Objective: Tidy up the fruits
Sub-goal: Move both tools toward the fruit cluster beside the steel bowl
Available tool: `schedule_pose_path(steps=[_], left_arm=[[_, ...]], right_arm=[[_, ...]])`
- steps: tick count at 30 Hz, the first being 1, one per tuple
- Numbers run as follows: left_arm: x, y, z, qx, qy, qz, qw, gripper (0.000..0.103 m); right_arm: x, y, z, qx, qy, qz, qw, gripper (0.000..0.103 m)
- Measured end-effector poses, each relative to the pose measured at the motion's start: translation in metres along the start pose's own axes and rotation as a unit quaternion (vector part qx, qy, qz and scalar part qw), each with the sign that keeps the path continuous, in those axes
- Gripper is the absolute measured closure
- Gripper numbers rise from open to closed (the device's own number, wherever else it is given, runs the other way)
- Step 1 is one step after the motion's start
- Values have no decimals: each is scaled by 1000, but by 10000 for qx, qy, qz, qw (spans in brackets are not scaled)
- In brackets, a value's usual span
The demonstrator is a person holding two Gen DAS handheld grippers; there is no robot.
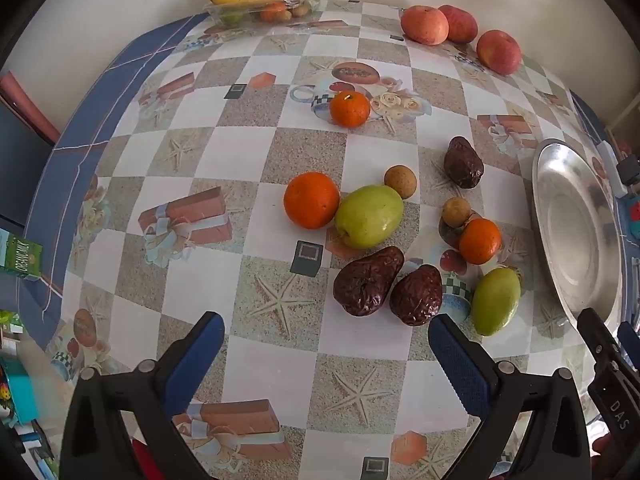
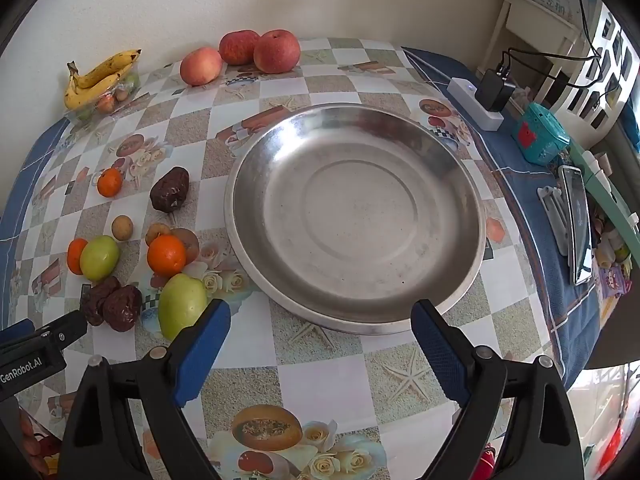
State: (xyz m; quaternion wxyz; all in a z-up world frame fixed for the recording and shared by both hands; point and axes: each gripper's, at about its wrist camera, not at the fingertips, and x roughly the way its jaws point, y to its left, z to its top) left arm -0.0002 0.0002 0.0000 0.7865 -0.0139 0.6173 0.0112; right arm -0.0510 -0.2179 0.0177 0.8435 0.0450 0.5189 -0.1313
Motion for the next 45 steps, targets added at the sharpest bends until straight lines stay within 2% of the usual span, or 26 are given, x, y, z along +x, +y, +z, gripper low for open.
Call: schedule_pose_path(steps=[14,38,42,44,45], left_arm=[[2,3,0,-67,1,73,10000,0],[4,7,-2,-91,-73,-40,9999,0],[3,7,-2,-118,-204,-188,9995,0],[1,6,-2,-208,-473,-556,9971,0],[-2,6,-2,-202,-581,-587,9964,0]], right_arm=[[1,-1,-1,-5,15,2,10000,11],[4,-2,0,10,68,12,10000,11],[4,-2,-1,9,78,14,10000,11],[4,-2,-1,13,78,14,10000,11],[4,-2,-1,13,81,20,10000,11]])
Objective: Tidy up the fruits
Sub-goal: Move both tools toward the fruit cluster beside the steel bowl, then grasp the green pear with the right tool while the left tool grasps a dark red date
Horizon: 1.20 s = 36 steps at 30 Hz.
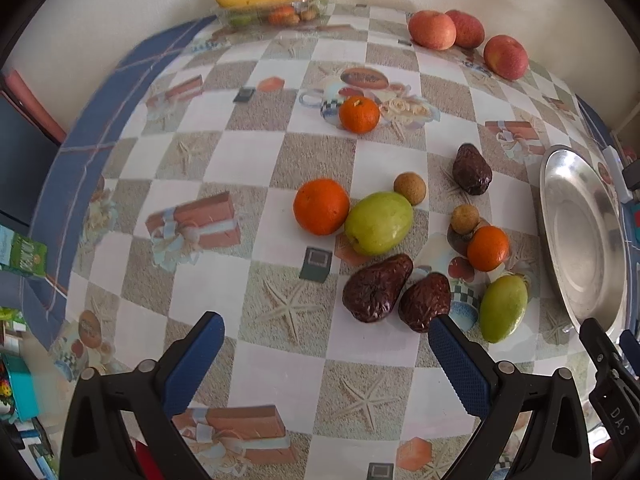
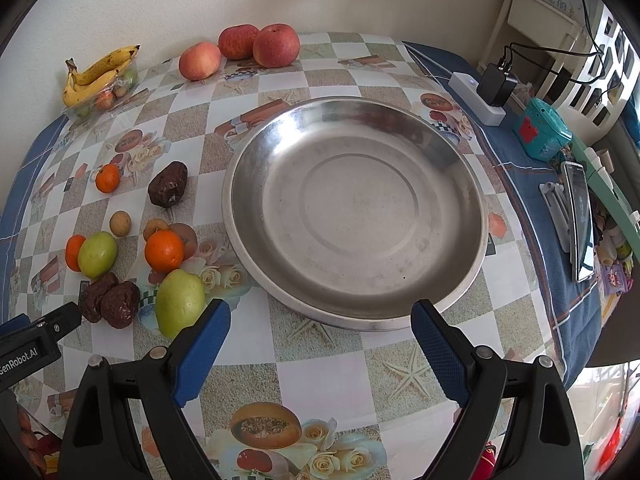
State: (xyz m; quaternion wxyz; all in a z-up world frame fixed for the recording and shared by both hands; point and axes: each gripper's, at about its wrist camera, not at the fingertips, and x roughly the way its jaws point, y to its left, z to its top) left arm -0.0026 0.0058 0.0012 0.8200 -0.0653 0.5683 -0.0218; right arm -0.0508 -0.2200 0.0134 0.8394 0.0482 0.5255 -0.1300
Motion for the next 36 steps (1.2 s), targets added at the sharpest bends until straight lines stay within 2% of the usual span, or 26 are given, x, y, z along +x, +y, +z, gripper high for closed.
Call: schedule_pose_path(steps=[2,5,6,10,13,17,21,25,30,33,36], left_arm=[[-6,-2,0,89,-170,84,9998,0],[-10,-2,3,119,-190,75,9997,0],[-8,-2,4,113,-86,88,9999,0],[-7,8,11,-245,74,-374,9990,0],[-10,23,17,-723,22,-480,9962,0],[-16,36,23,-873,-460,-116,9950,0],[-18,42,27,-886,-657,101,9938,0],[-10,33,34,-706,-447,42,9965,0],[0,32,37,-657,-79,-293,9974,0],[7,33,35,-685,84,-158,9975,1],[15,33,31,-717,236,-181,9970,5]], right_arm=[[0,0,0,0,3,8,10000,11],[-1,1,1,-15,-5,47,10000,11],[-2,3,1,-37,-39,75,10000,11],[-6,14,3,-232,-175,320,9991,11],[-7,26,5,-373,-176,582,9975,11],[-6,38,8,-366,-143,841,9957,11],[-8,50,17,-283,-105,889,9956,11],[-9,68,27,-308,-5,1049,9940,11],[2,89,25,-416,105,1328,9902,11],[14,87,22,-403,295,1211,9914,11],[16,78,23,-268,286,1164,9924,11]])
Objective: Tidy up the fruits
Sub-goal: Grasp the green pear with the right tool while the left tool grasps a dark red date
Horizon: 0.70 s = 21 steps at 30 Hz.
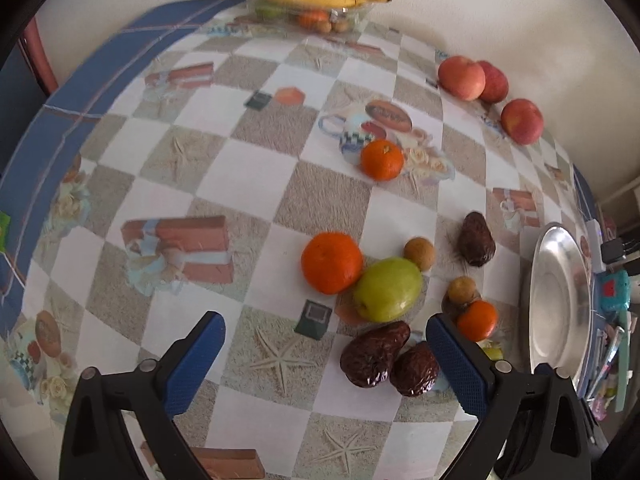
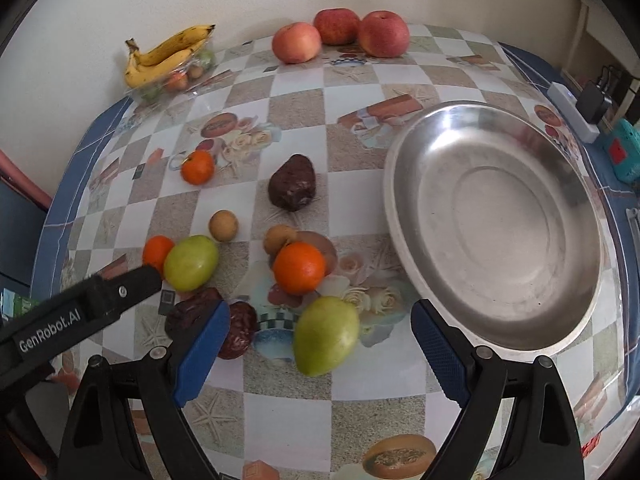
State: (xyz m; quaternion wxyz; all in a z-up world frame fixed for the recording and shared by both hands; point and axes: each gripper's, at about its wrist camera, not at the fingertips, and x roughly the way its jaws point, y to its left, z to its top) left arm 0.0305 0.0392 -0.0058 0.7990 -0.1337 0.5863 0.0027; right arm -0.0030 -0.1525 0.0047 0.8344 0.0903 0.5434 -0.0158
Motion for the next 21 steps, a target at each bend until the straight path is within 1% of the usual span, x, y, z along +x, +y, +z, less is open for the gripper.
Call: schedule_pose_path(steps=[1,5,9,11,13,15,16,18,21], left_arm=[[2,-1,-1,27,58,-15,10000,10],[11,-3,-7,58,314,-131,9994,19],[17,-4,-11,57,448,-124,9989,28],[21,-4,-13,11,537,-162,9984,31],[24,-4,-15,-12,619,-235,9978,35],[25,-5,-16,-27,679,-337,9971,38],[26,-6,-17,-19,694,-378,9969,41],[28,-8,-15,-20,698,-406,9967,43],[29,-7,-14,-71,724,-488,9962,46]], right_arm=[[0,-2,0,41,21,-3,10000,11],[7,-9,-4,180,216,62,9996,11],[12,-4,-6,84,327,2,9994,12],[13,-3,-7,48,346,-46,9994,14],[16,-2,-8,22,394,-62,9992,19],[18,-3,-10,12,443,-85,9990,20],[19,-2,-11,11,459,-92,9989,23],[23,-2,-12,-2,523,-105,9986,30],[26,-1,-15,-10,609,-89,9981,31]])
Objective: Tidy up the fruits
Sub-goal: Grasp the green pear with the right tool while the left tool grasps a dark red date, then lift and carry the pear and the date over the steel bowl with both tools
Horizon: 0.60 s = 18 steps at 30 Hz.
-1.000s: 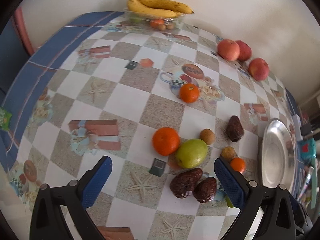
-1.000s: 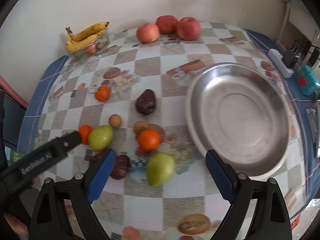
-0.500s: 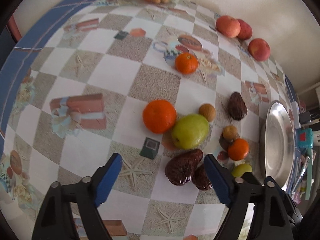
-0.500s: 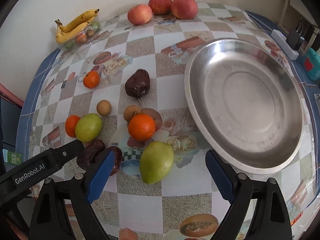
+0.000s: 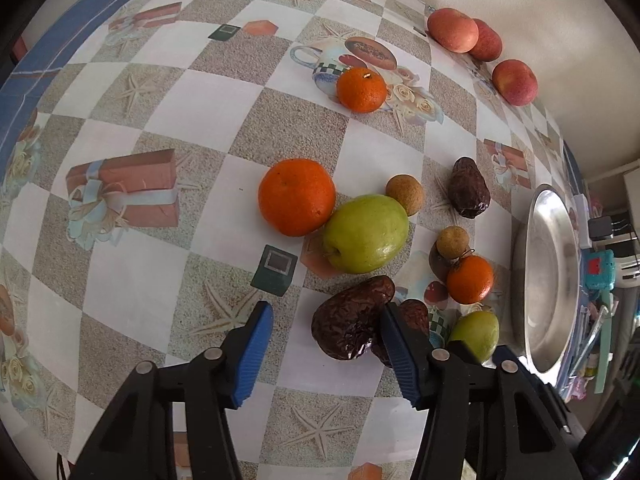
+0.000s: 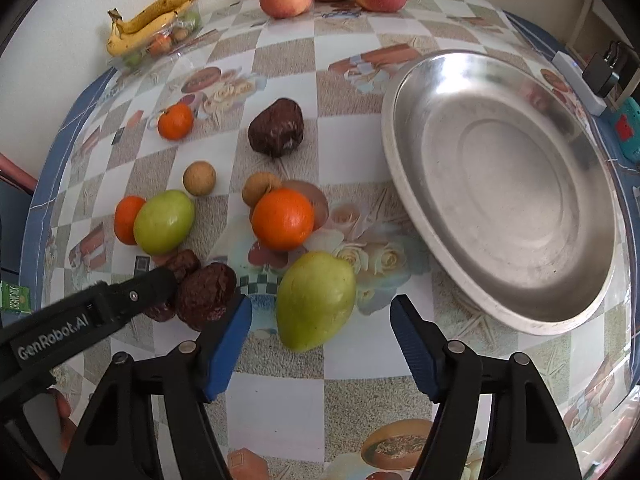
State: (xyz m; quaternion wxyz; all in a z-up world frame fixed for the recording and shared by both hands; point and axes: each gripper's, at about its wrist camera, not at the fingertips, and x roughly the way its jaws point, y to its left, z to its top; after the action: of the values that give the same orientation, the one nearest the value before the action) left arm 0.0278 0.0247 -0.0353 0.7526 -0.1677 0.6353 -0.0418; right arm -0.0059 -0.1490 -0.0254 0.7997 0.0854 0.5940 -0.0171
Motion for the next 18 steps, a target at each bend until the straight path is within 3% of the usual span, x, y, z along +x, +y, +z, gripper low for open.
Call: schedule_pose_path(steps=[10,18], left_arm=[[0,2,-1,-175,100,-463,9987,65],[-7,10,2,-348,-40,-429,9985,66]], right_arm=[[-3,3,0,-35,-56,43,10000,60],[-5,4,2,-19,-112,23,9999,61]])
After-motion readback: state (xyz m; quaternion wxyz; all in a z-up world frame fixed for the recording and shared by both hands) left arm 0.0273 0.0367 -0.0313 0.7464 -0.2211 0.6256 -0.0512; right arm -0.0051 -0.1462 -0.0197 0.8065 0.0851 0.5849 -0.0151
